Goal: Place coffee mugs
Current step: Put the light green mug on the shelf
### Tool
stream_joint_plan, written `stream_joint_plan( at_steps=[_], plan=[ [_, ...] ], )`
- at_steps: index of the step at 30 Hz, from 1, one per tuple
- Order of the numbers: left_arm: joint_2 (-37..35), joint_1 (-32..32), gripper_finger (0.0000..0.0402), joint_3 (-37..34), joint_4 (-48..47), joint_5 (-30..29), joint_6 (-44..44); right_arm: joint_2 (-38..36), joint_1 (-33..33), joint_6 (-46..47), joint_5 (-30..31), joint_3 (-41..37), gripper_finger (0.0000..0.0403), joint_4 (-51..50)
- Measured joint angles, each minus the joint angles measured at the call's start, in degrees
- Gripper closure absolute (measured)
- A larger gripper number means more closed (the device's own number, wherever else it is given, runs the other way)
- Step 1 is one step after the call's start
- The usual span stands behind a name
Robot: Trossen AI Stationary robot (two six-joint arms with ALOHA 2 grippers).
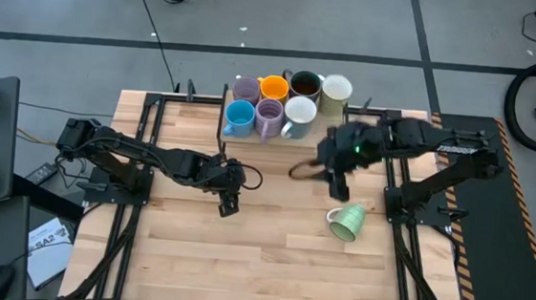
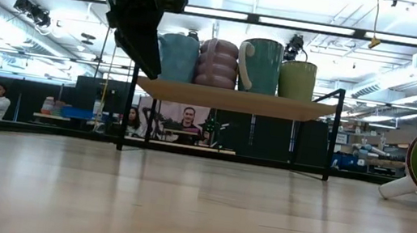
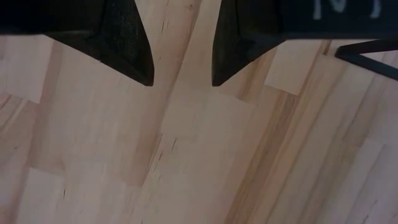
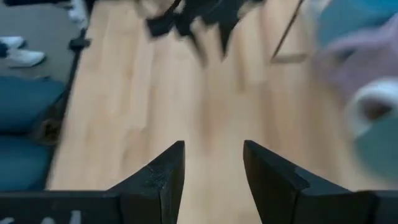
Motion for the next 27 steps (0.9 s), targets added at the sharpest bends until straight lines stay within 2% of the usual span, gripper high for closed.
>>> stream_joint_plan(
  at_steps=[7,13,21,27],
  plan=[
    [0.0,0.0,0.0232,0.0,0.4,0.0,0.0,1.0,9.9,13.6,1.4,-1.7,0.0234,-4.8],
    [0.0,-0.1,0.0232,0.0,1.0,0.0,0.0,1.1,16.2,23.8,3.4,-6.0,0.0234,-6.7],
    [0.0,-0.7,0.0232,0.0,1.2,0.0,0.0,1.0,21.0,43.0,5.8,-11.7,0.0235,-12.5],
    [0.0,-0.7,0.0232,0.0,1.3,0.0,0.1,1.1,23.5,51.1,5.7,-17.4,0.0235,-13.5]
  ],
)
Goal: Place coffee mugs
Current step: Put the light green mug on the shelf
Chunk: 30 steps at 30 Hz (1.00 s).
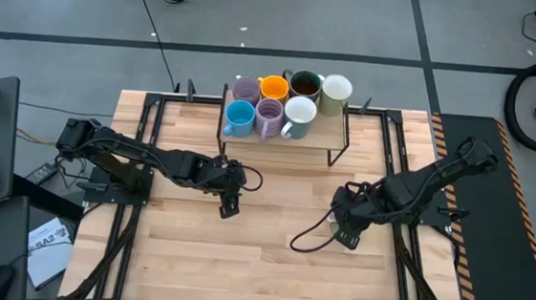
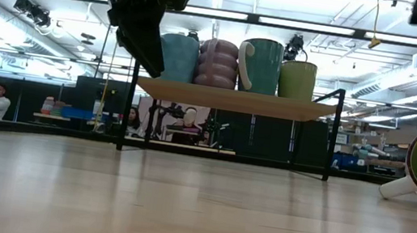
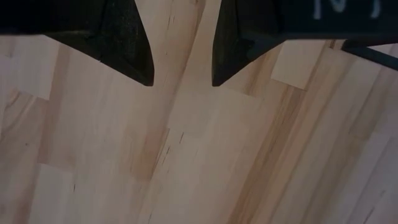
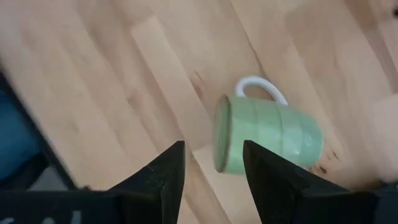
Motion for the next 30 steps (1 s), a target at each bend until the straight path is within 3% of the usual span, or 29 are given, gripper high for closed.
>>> stream_joint_plan(
  at_steps=[18,30],
  plan=[
    [0.0,0.0,0.0232,0.0,0.0,0.0,0.0,0.2,0.6,2.4,1.1,-9.0,0.0235,1.9],
    [-0.1,0.0,0.0232,0.0,0.0,0.0,0.0,11.5,1.3,3.2,0.9,-8.7,0.0235,-1.6]
  ],
)
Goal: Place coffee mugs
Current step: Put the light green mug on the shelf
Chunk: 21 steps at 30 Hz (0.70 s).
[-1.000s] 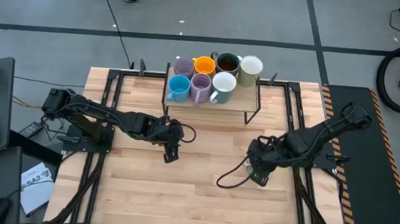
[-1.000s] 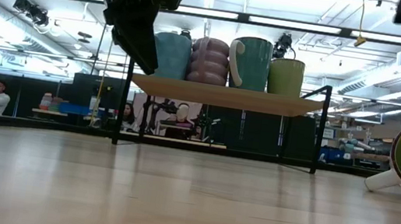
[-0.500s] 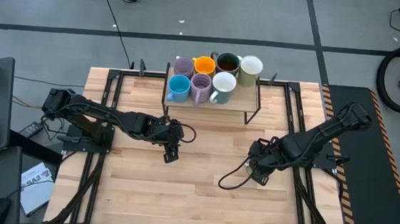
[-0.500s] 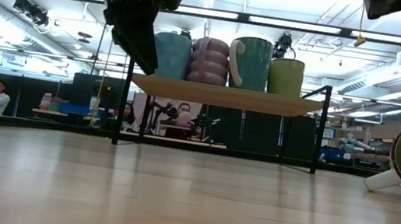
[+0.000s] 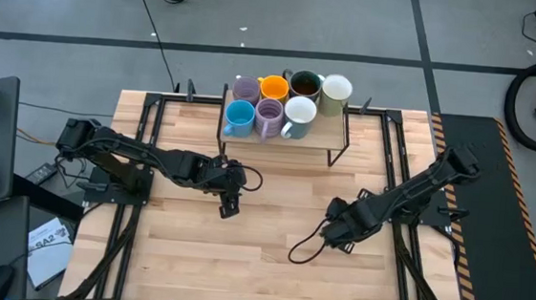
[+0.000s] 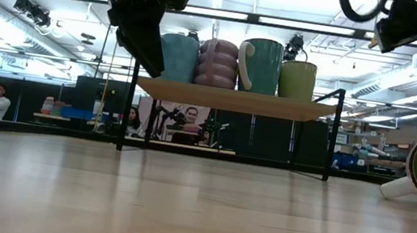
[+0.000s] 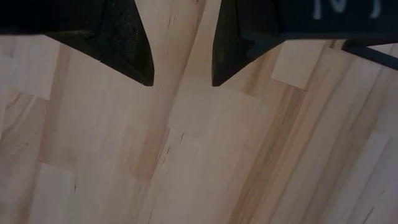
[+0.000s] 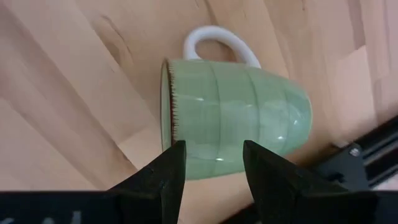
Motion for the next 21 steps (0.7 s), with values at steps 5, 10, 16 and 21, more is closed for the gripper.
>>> stream_joint_plan(
  at_steps=[5,10,16,21],
  plan=[
    [0.0,0.0,0.0232,0.0,0.0,0.0,0.0,2.4,0.0,-1.4,0.1,1.5,0.0235,-1.1],
    [0.0,0.0,0.0232,0.0,0.0,0.0,0.0,2.2,0.0,-1.1,0.4,4.7,0.0235,-2.8],
    [0.0,0.0,0.0232,0.0,0.0,0.0,0.0,1.6,0.0,-1.0,0.6,7.5,0.0235,-3.9],
    [0.0,0.0,0.0232,0.0,0.0,0.0,0.0,1.6,0.0,-0.3,2.5,7.8,0.0235,-3.7]
  ],
)
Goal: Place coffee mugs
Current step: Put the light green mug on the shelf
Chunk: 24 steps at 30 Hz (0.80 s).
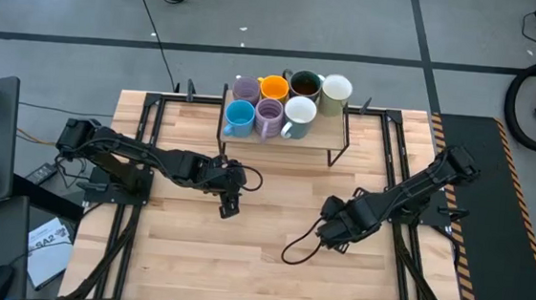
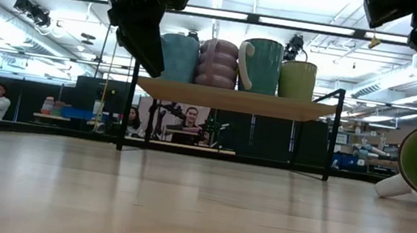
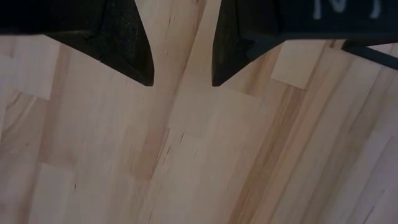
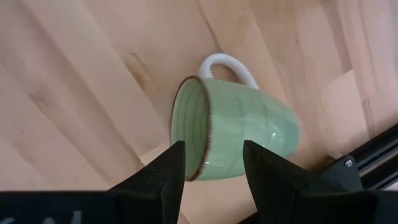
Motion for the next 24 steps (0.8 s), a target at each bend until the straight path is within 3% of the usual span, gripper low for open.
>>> stream_joint_plan(
  at_steps=[10,24],
  plan=[
    [0.0,0.0,0.0232,0.0,0.0,0.0,0.0,0.0,0.0,2.2,2.5,-0.4,0.0235,2.2],
    [0.0,0.0,0.0232,0.0,0.2,0.0,0.0,0.0,0.0,-3.1,4.1,-3.3,0.0235,5.0]
  ],
)
